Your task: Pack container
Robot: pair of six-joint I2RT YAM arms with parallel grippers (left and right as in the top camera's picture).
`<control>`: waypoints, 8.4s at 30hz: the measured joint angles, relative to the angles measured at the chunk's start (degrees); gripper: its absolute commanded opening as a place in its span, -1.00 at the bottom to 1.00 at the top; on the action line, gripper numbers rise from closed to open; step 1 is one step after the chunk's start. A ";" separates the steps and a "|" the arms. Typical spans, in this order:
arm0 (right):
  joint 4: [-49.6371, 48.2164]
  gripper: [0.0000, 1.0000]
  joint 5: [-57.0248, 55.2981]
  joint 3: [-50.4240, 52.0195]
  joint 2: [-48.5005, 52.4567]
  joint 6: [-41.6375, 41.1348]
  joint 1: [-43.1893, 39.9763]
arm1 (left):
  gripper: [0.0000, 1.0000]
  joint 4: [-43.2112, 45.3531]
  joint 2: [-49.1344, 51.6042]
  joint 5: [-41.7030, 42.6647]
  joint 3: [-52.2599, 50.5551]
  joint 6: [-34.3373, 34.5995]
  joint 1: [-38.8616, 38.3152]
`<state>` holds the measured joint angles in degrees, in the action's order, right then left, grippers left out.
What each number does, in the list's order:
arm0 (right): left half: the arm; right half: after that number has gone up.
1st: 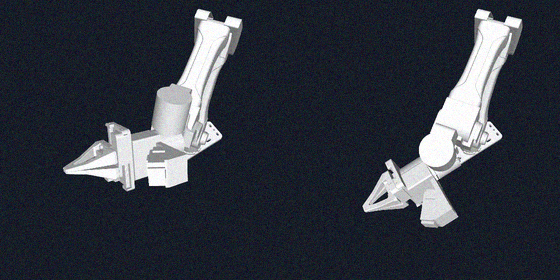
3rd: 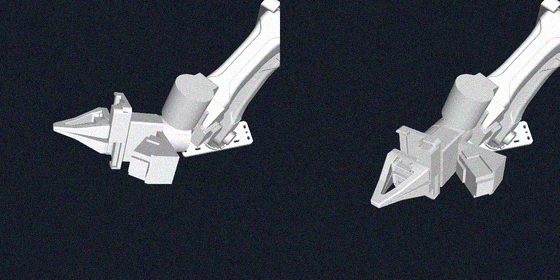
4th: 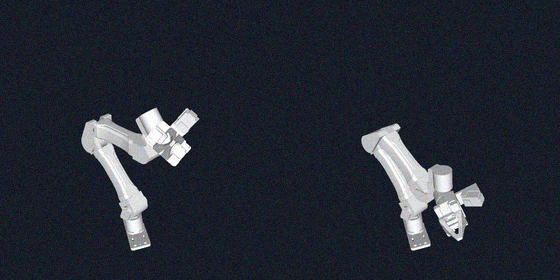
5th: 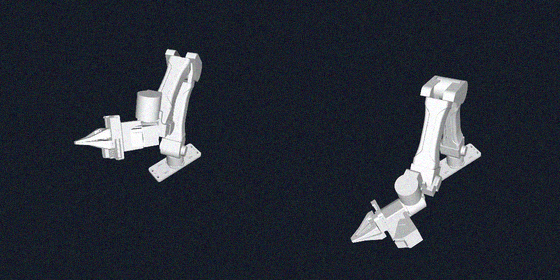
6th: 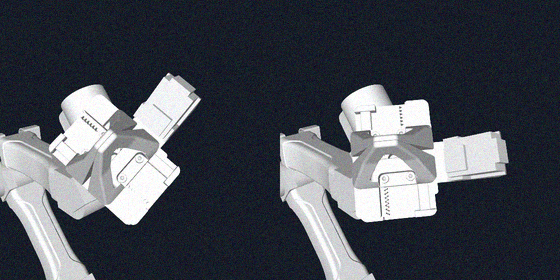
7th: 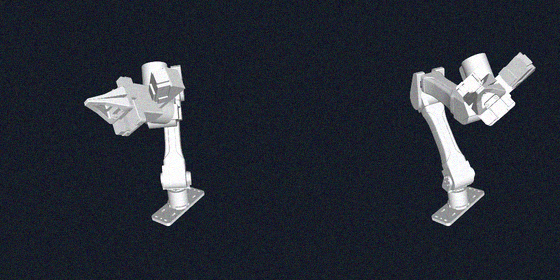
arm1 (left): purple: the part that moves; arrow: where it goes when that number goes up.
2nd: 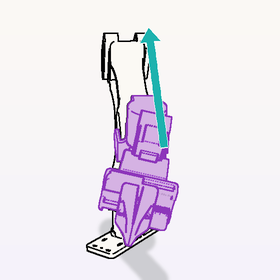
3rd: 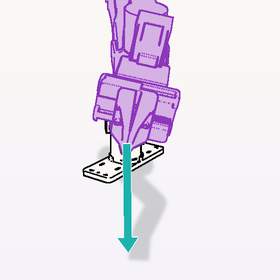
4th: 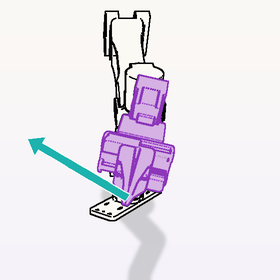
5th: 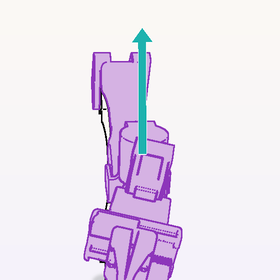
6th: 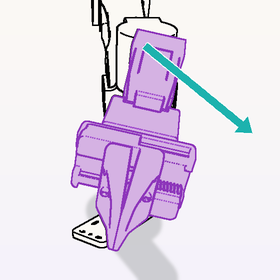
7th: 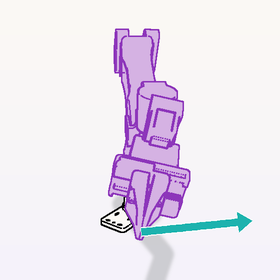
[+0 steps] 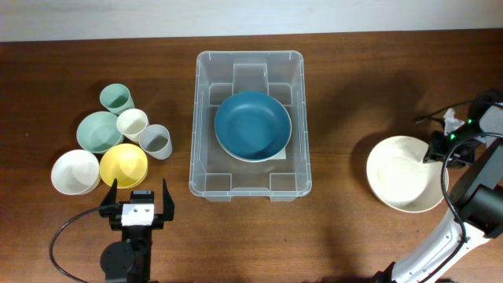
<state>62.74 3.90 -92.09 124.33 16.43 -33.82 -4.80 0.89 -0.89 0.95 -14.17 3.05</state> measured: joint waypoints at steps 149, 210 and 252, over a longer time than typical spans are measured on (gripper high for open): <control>3.80 -0.92 4.72 -5.86 -0.74 -14.58 57.75 | 0.99 0.00 0.00 0.02 0.00 0.00 0.00; 14.49 -0.93 -22.14 -43.56 -0.39 -26.67 49.27 | 0.99 0.00 0.00 0.02 0.00 0.00 0.00; 26.47 -0.92 -4.79 -31.21 -0.37 -38.93 53.07 | 0.99 -0.02 0.00 0.02 0.00 0.00 0.00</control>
<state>89.21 -0.89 -123.31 123.96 -22.50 19.25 -4.82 0.89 -0.86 0.95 -14.17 3.05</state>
